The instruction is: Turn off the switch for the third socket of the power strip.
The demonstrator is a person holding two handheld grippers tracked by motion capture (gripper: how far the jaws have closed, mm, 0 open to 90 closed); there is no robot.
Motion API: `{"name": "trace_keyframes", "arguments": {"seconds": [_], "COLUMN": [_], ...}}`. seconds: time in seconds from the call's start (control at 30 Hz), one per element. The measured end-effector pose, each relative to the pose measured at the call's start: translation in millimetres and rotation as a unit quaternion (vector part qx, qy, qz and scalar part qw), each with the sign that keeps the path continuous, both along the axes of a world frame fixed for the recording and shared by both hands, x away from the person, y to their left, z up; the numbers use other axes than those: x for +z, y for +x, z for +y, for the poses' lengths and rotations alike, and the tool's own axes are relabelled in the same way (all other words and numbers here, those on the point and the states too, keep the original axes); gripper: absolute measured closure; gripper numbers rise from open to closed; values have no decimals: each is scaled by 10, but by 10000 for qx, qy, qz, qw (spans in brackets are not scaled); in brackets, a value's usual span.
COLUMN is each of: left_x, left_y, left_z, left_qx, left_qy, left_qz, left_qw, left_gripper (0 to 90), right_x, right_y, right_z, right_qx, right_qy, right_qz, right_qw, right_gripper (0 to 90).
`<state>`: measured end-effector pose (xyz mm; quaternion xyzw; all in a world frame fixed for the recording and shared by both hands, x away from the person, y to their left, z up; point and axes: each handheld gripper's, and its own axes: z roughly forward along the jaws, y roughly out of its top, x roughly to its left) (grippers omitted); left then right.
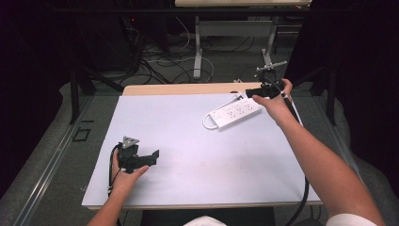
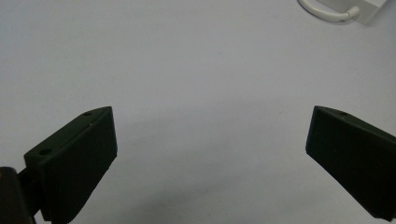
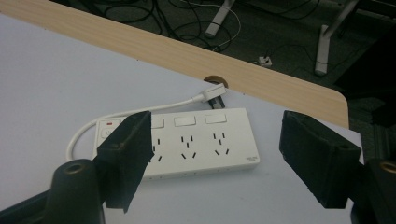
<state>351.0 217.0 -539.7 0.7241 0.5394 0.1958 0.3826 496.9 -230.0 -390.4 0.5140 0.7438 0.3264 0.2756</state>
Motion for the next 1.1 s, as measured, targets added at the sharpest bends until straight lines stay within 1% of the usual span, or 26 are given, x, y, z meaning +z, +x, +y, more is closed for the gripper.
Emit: {"name": "trace_keyframes", "arguments": {"seconds": [0.1, 0.33, 0.4, 0.5, 0.67, 0.87, 1.03, 1.1], "left_x": [2, -1, -2, -5, -7, -9, -13, -14], "left_y": [-1, 0, 0, 2, 4, 5, 5, 6], "left_z": [0, 3, 5, 5, 5, 6, 11, 11], "left_qx": [5, 1, -5, 2, -8, -3, 4, 12], "left_qy": [-3, 4, -2, -10, -5, -12, -15, -15], "left_qz": [-4, 0, 1, 8, 6, 0, 13, 14], "left_qw": [10000, 10000, 10000, 10000, 10000, 10000, 10000, 10000], "left_gripper": [18, 18, 18, 18, 18, 18, 18, 18], "right_x": [-23, -62, -72, -92, -140, -214, -283, -321], "right_y": [41, 149, 176, 218, 294, 397, 472, 508], "right_z": [14, 53, 68, 87, 122, 124, 129, 130], "right_qx": [-30, -70, -107, -83, -119, -186, -237, -184], "right_qy": [56, 41, 83, 66, 49, 131, 118, 34], "right_qz": [1, 68, 74, 86, 131, 213, 235, 185], "right_qw": [10000, 9999, 9999, 9999, 9998, 9995, 9994, 9997], "right_gripper": [272, 282, 293, 306, 325, 368, 381, 383]}}
